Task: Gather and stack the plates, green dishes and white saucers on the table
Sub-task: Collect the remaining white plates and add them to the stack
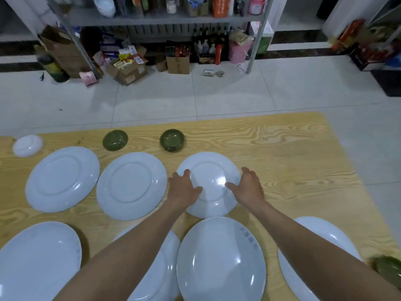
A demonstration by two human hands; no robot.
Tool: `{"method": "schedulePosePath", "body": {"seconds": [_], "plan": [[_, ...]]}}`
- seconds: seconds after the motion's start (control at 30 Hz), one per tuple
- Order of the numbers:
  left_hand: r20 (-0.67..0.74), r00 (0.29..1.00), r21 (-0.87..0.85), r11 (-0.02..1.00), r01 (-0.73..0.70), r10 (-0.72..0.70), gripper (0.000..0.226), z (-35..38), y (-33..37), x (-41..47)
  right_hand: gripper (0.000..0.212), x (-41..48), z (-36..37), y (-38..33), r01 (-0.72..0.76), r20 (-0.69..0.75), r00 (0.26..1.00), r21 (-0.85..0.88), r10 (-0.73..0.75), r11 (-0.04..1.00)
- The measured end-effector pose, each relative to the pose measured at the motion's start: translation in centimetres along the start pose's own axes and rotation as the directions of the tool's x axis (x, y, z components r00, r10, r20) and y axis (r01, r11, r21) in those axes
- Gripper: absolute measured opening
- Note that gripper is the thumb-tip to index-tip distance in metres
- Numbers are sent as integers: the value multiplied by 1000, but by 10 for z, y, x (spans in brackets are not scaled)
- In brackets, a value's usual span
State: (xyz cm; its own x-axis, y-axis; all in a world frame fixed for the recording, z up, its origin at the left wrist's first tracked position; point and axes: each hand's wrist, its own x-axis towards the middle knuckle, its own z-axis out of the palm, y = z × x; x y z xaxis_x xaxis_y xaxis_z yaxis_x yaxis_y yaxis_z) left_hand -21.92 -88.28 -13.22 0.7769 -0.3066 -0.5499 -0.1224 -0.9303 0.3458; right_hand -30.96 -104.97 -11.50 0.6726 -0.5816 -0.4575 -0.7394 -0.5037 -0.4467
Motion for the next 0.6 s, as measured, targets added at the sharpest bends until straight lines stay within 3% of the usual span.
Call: {"method": "schedulePosePath", "body": {"seconds": [0.1, 0.3, 0.43, 0.6], "plan": [[-5, 996, -8, 996, 87, -87, 83, 3, 5, 12, 70, 19, 1, 11, -174, 64, 984, 163, 166, 971], [2, 977, 26, 976, 215, -215, 83, -5, 10, 34, 54, 41, 5, 19, -318, 170, 947, 363, 273, 876], [32, 949, -24, 949, 313, -313, 99, -10, 8, 46, 68, 46, 5, 19, -345, 217, 936, 404, 278, 847], [73, 912, -102, 907, 409, -403, 110, -14, 6, 53, 69, 53, 6, 22, -372, 242, 925, 440, 292, 817]]}}
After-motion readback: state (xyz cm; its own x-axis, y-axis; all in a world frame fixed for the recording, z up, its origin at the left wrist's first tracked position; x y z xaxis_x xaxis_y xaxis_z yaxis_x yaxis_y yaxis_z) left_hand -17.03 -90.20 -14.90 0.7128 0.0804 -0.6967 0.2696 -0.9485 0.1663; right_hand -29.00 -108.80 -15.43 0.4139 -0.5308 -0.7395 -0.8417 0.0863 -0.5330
